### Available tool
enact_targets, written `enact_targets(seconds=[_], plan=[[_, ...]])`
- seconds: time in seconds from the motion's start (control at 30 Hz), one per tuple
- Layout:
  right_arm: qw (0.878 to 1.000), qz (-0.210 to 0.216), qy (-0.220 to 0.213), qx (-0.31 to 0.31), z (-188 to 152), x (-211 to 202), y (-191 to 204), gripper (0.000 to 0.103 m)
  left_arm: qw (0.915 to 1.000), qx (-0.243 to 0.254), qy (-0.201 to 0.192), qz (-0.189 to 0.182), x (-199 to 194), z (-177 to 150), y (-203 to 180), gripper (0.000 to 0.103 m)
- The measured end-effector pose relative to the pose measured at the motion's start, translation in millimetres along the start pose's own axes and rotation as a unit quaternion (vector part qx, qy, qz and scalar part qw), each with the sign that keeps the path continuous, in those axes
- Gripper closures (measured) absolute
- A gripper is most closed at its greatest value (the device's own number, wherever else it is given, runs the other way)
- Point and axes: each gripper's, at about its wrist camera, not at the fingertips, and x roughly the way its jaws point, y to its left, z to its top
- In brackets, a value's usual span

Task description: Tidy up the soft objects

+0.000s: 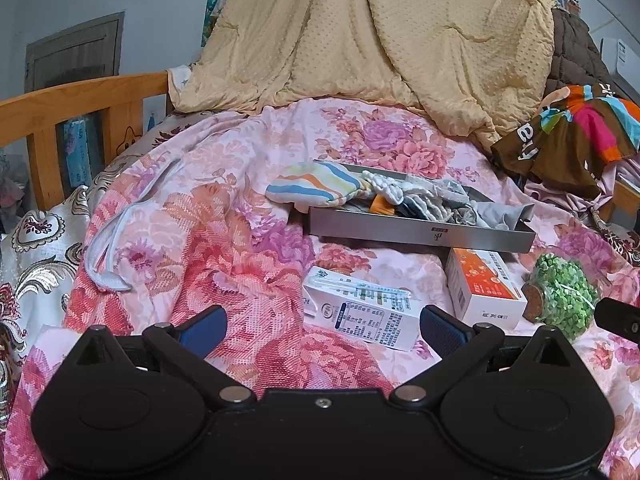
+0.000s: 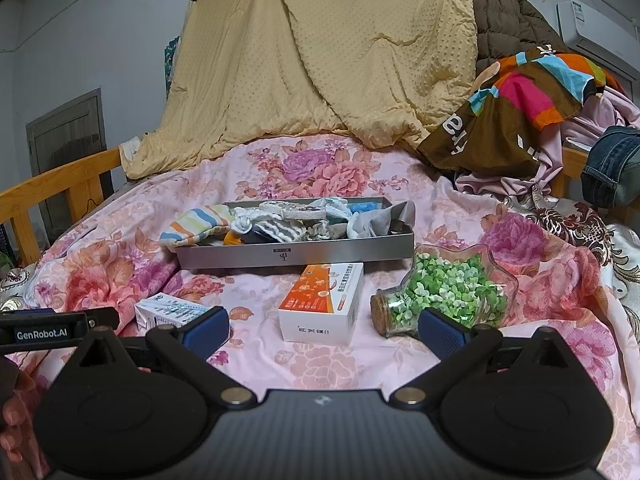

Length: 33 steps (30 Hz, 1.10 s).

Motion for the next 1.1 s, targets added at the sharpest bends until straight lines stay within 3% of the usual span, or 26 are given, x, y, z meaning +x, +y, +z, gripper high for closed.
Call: enact_targets(seconds=[1.1], plan=[[1.0, 0.0, 0.001, 0.0, -0.4, 0.8, 0.2, 0.0, 1.0, -0.001, 0.003, 0.0, 1.8, -1.8, 1.1, 0.001]])
